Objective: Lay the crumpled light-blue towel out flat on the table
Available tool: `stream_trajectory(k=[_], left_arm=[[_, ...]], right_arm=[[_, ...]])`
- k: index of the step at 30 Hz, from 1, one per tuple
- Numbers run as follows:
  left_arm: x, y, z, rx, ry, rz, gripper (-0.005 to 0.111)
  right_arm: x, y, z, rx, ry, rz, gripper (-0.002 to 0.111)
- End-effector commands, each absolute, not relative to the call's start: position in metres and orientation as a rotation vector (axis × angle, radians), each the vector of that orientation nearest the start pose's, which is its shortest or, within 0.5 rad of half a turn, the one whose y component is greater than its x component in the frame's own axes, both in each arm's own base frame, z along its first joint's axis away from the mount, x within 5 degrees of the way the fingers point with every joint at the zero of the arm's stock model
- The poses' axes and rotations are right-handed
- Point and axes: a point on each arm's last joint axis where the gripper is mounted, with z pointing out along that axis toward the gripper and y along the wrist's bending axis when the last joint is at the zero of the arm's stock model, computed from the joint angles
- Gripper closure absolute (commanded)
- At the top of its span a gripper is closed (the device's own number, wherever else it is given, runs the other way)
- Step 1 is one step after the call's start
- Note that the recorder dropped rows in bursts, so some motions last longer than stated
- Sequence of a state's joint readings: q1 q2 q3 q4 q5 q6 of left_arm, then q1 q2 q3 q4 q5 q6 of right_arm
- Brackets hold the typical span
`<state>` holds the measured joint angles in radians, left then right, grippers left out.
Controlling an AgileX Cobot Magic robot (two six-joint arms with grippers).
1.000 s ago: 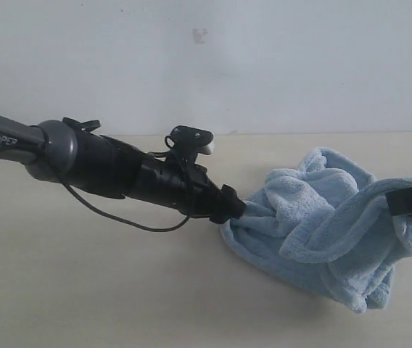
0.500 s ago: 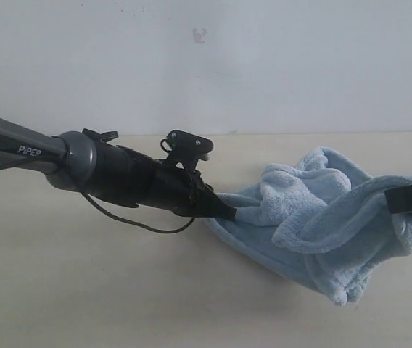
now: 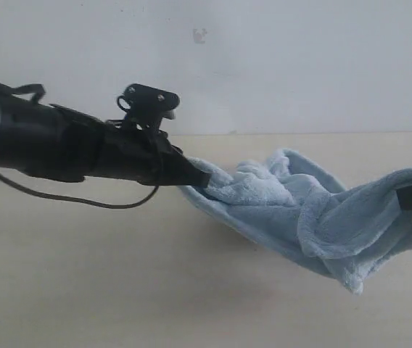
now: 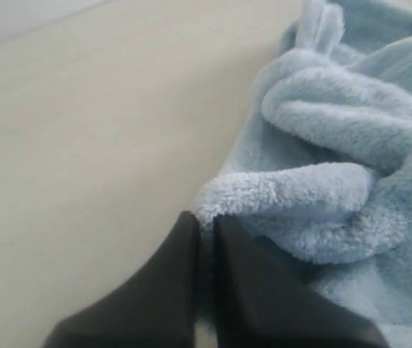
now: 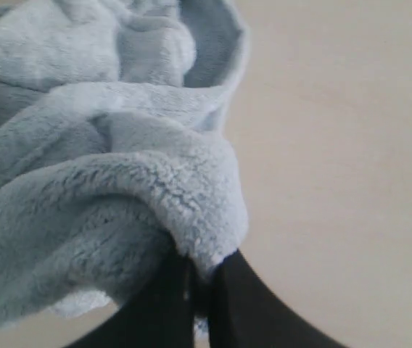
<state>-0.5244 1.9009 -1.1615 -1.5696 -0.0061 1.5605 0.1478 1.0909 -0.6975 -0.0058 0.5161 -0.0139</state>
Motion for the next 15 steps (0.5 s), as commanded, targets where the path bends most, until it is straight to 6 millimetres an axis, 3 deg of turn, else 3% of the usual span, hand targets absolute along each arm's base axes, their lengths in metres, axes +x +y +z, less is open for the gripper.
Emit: stream_trajectory(k=[1, 7, 12, 15], left_arm=[[0.323, -0.183, 0.224, 0.480, 2.131, -0.309, 0.103], [0.274, -0.155, 0.285, 0.397, 1.984, -0.379, 0.103], [0.226, -0.131, 0.348, 0.363, 1.765, -0.469, 0.103], [0.200, -0.118, 0.370, 0.358, 1.668, -0.506, 0.103]], right_arm=[[0.210, 0.024, 0.273, -0.114, 2.359, 0.010, 0.108], [0.213, 0.025, 0.277, -0.090, 2.302, 0.030, 0.108], [0.211, 0.027, 0.280, -0.061, 2.287, 0.073, 0.108], [0.203, 0.028, 0.292, -0.084, 2.229, 0.100, 0.108]])
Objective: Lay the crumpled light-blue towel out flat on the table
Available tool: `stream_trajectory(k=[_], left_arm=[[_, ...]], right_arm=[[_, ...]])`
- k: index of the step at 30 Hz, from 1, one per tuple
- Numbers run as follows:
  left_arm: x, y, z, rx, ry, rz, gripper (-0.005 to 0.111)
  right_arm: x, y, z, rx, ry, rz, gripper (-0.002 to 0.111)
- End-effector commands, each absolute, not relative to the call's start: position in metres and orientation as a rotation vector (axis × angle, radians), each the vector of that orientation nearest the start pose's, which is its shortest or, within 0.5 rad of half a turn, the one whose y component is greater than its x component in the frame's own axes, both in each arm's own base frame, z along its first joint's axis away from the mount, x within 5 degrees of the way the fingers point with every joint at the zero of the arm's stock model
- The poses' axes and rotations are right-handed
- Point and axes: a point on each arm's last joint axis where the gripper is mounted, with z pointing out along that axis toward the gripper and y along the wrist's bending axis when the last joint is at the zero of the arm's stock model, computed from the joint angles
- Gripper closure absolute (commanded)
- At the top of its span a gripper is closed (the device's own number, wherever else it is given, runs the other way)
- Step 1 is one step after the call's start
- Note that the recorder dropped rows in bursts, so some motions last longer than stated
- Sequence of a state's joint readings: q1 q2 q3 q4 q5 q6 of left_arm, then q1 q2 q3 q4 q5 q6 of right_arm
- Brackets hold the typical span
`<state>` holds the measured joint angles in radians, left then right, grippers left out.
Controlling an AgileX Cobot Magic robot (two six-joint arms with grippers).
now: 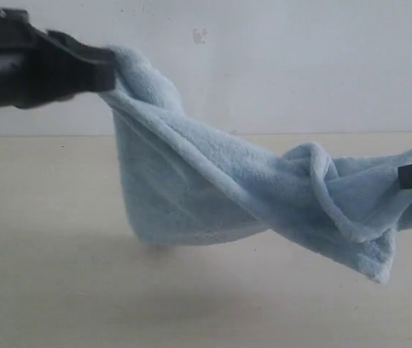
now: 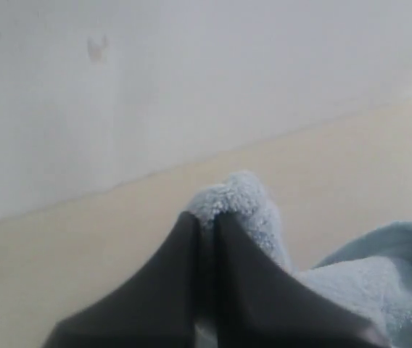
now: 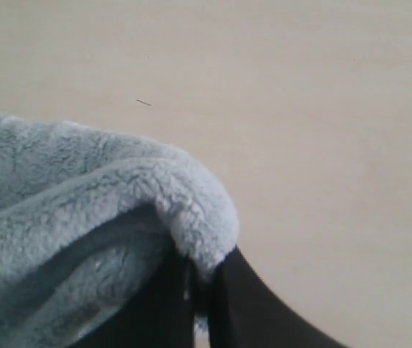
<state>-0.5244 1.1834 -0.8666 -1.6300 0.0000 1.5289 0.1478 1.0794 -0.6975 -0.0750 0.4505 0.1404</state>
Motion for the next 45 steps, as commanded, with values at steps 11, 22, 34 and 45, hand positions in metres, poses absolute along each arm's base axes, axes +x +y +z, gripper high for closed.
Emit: stream_trajectory(k=[11, 22, 34, 45], left_arm=[[0.139, -0.094, 0.375, 0.374, 1.547, -0.667, 0.103], [0.093, -0.074, 0.368, 0.368, 1.447, -0.763, 0.103], [0.089, -0.080, 0.347, 0.409, 1.507, -0.846, 0.103], [0.090, -0.079, 0.342, 0.430, 1.549, -0.805, 0.103]], right_arm=[[0.126, 0.023, 0.336, -0.143, 2.075, 0.169, 0.108], [0.079, 0.020, 0.344, -0.038, 2.047, 0.292, 0.107], [0.170, 0.040, 0.303, -0.121, 2.383, 0.335, 0.044], [0.159, 0.057, 0.322, -0.593, 2.395, 0.455, 0.054]])
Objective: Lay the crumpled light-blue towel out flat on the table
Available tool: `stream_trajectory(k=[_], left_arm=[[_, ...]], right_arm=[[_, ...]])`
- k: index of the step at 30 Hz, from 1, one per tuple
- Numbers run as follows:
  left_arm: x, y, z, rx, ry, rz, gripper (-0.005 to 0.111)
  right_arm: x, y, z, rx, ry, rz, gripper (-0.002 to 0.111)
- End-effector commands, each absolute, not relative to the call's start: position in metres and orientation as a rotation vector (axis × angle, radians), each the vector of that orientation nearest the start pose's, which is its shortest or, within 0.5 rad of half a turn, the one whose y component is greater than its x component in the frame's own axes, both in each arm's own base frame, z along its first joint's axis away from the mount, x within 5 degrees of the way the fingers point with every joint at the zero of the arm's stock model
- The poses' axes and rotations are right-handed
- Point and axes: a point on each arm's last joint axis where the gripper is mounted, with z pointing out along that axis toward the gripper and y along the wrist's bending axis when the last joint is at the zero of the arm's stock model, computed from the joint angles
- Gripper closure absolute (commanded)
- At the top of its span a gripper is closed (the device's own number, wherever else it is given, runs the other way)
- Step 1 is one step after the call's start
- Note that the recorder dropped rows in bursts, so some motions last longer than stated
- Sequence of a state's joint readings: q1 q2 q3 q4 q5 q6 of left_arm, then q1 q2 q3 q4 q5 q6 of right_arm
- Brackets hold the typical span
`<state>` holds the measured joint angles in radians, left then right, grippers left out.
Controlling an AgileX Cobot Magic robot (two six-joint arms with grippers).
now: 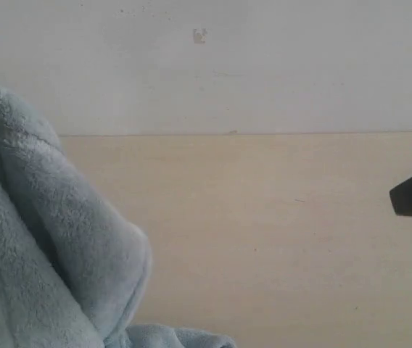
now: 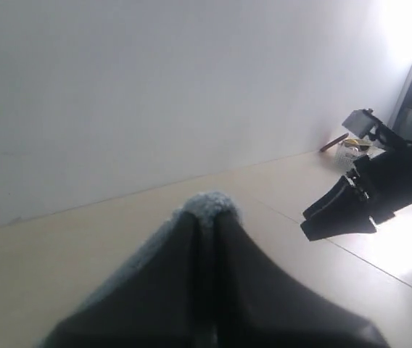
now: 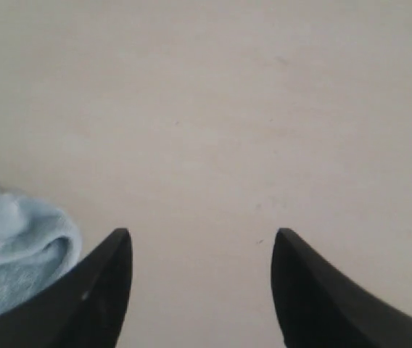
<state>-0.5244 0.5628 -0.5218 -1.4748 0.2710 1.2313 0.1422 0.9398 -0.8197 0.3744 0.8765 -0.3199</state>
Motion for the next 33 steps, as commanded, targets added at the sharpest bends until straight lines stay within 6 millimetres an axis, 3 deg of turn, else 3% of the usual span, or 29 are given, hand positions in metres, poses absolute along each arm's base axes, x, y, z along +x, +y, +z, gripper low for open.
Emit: stream_trajectory(k=[1, 9, 15, 19, 26, 33], left_arm=[[0.091, -0.078, 0.342, 0.416, 1.549, -0.800, 0.103], [0.100, -0.086, 0.338, 0.401, 1.604, -0.850, 0.103], [0.115, -0.110, 0.341, 0.571, 1.650, -0.926, 0.103], [0.130, -0.124, 0.340, 0.665, 1.694, -0.939, 0.103], [0.151, -0.140, 0.314, 0.749, 1.830, -0.935, 0.103], [0.158, -0.145, 0.303, 0.787, 1.865, -0.929, 0.103]], right_arm=[[0.158, 0.059, 0.323, -0.607, 2.381, 0.481, 0.054], [0.152, 0.081, 0.331, -0.808, 2.230, 0.732, 0.054], [0.151, 0.107, 0.327, -0.999, 2.150, 0.756, 0.054], [0.157, 0.122, 0.325, -1.024, 2.073, 0.719, 0.054], [0.152, 0.142, 0.333, -1.171, 1.967, 0.727, 0.054], [0.158, 0.149, 0.342, -1.168, 1.924, 0.714, 0.054]])
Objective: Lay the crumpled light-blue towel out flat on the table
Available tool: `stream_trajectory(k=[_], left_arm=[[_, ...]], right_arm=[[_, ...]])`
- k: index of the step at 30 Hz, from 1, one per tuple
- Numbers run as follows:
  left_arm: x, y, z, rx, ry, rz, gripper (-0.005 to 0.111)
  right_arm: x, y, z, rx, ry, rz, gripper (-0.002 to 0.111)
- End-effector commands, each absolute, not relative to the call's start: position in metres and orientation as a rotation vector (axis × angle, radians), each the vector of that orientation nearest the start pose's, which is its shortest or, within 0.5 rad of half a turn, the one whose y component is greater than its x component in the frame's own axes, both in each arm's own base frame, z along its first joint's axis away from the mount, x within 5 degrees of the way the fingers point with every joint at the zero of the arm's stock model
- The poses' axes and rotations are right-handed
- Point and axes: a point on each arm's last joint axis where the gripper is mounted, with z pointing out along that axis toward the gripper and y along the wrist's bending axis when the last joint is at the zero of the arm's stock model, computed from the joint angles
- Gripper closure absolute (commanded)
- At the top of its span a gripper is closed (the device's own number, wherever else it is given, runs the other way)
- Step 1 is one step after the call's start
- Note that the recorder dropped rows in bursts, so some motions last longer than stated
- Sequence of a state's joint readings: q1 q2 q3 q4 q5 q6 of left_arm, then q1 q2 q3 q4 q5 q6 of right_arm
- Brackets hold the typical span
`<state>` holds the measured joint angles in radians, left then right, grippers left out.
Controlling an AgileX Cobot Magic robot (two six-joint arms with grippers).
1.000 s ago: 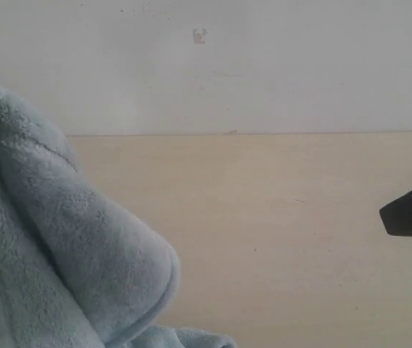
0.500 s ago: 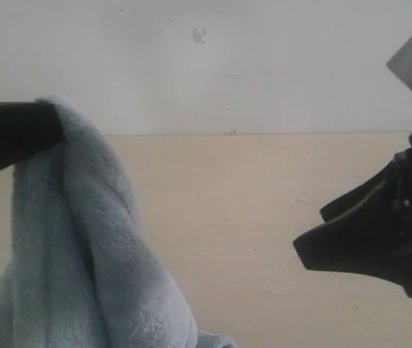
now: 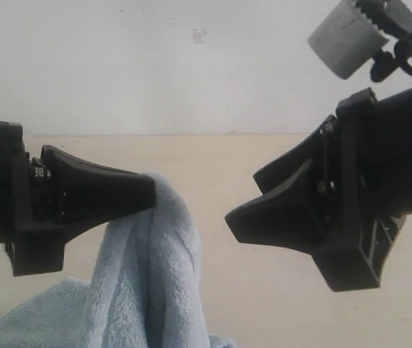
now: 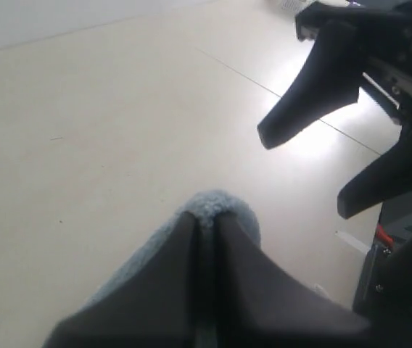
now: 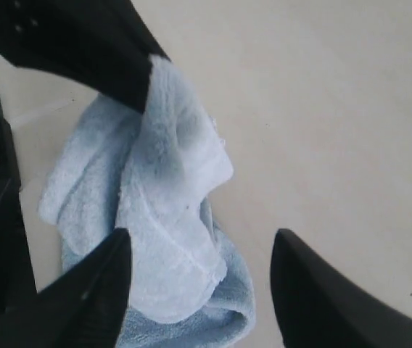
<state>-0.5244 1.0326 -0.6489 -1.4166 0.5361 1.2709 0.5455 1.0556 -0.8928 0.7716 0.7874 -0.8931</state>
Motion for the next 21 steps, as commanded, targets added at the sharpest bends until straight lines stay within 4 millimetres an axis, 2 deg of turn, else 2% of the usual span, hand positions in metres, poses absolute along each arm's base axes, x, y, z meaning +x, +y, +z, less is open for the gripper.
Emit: stream_trajectory(k=[1, 13, 18, 21], left_arm=[[0.159, -0.146, 0.302, 0.785, 1.868, -0.931, 0.103], [0.170, -0.149, 0.299, 0.779, 1.873, -0.888, 0.103], [0.182, -0.158, 0.300, 0.787, 1.883, -0.909, 0.103], [0.181, -0.163, 0.303, 0.840, 1.860, -0.971, 0.103]], right_arm=[[0.158, 0.150, 0.340, -1.183, 1.927, 0.718, 0.054], [0.167, 0.165, 0.326, -1.298, 1.891, 0.764, 0.054], [0.166, 0.179, 0.322, -1.361, 1.807, 0.714, 0.054], [0.171, 0.179, 0.323, -1.331, 1.787, 0.660, 0.054]])
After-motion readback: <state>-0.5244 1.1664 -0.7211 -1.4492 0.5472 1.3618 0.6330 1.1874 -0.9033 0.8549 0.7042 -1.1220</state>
